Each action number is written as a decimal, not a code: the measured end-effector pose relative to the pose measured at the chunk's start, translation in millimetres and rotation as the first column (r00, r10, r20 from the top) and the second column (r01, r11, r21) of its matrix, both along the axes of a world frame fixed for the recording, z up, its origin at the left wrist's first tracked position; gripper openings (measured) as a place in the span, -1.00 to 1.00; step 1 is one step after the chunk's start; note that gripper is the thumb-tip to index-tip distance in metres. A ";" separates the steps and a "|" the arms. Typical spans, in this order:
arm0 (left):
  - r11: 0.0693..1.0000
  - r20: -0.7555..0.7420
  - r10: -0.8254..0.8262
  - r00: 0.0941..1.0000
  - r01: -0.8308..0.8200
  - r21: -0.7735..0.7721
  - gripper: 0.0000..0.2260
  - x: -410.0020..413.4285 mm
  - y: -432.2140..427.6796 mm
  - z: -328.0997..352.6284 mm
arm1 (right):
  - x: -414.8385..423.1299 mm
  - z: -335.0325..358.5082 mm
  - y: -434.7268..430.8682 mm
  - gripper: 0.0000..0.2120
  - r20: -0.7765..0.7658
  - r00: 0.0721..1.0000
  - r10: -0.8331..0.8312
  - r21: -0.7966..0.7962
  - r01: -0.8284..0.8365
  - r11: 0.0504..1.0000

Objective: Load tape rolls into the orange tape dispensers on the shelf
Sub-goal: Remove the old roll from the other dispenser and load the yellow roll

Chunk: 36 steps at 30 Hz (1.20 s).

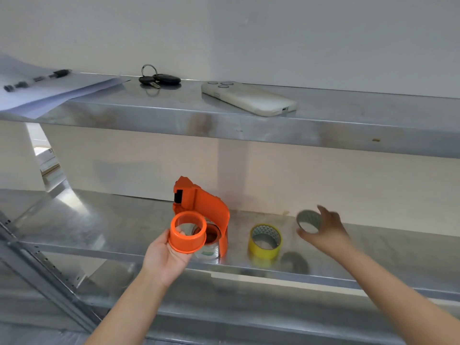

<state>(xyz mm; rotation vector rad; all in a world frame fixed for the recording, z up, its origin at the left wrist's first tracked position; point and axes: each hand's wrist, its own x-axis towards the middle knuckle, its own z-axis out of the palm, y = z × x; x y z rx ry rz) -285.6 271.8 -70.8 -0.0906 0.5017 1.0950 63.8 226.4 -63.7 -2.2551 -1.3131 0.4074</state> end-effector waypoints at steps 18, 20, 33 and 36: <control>1.000 -0.022 0.018 1.000 -0.018 0.003 -0.59 -9.3 -1.0 9.3 | -8.1 -62.3 -6.1 -0.18 0.344 0.920 0.187 -0.004 -0.198 0.980; 1.000 -0.039 0.011 0.999 -0.010 0.017 -0.61 -11.4 -2.2 12.6 | -29.4 -58.4 4.2 -0.17 0.260 0.914 0.313 -0.012 -0.321 0.947; 0.995 -0.109 0.102 0.989 -0.102 0.007 -0.61 -51.5 -4.1 13.9 | -79.2 -64.7 43.1 -0.04 -0.110 0.988 0.108 -0.035 -0.112 0.993; 0.995 -0.089 0.100 0.991 -0.100 -0.002 -0.59 -53.0 -2.2 13.4 | -80.0 -40.0 47.1 -0.08 -0.228 0.972 0.064 0.109 -0.040 0.993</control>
